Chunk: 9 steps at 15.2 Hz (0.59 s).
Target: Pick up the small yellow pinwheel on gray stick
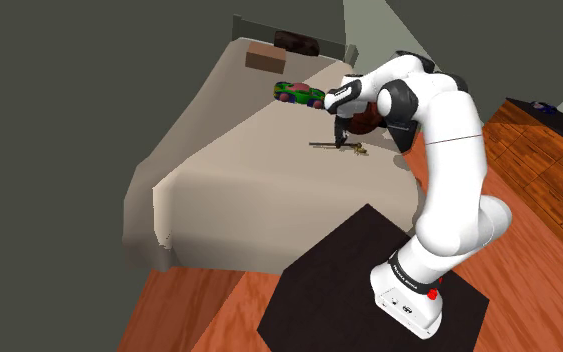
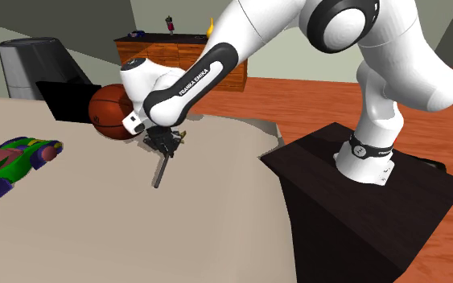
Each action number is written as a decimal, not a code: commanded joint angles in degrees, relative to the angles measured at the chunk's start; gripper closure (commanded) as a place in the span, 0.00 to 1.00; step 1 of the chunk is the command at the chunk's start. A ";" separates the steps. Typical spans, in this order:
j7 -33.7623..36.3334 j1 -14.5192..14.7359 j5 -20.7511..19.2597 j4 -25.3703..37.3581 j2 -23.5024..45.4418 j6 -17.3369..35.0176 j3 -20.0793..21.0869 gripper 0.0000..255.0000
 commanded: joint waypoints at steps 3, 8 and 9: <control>0.03 0.40 -0.44 -0.12 -1.97 -1.84 -0.42 1.00; -0.02 0.76 -0.99 0.12 -4.25 -4.30 -0.94 1.00; -0.02 0.77 -1.01 0.12 -4.32 -4.37 -0.95 1.00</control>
